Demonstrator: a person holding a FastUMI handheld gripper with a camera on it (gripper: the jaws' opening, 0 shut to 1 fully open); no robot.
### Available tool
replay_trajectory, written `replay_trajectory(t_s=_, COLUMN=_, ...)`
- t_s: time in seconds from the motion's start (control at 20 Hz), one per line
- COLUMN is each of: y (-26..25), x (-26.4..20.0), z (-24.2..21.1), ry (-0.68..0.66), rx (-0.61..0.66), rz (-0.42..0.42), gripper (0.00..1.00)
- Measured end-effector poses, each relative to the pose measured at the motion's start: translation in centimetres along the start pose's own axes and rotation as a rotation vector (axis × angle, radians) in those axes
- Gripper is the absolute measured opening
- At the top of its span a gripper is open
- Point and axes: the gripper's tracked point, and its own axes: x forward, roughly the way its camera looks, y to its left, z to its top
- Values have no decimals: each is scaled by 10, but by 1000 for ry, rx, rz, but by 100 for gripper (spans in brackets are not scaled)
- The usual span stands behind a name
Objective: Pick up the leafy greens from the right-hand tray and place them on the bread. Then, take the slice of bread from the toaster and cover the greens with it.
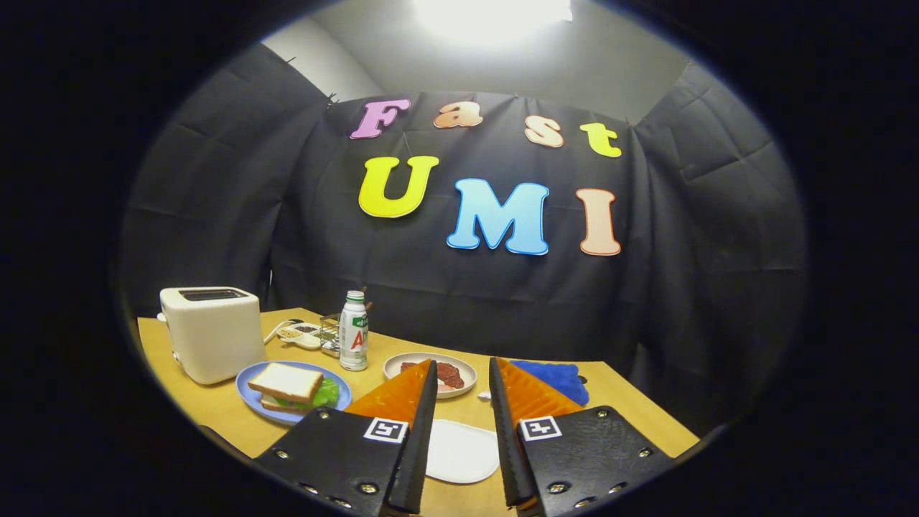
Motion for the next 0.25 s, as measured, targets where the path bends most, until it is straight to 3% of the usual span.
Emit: replay_trajectory(t_s=0.25, y=-37, x=-17, z=-28, ry=22, rx=-8, rz=57, gripper=43)
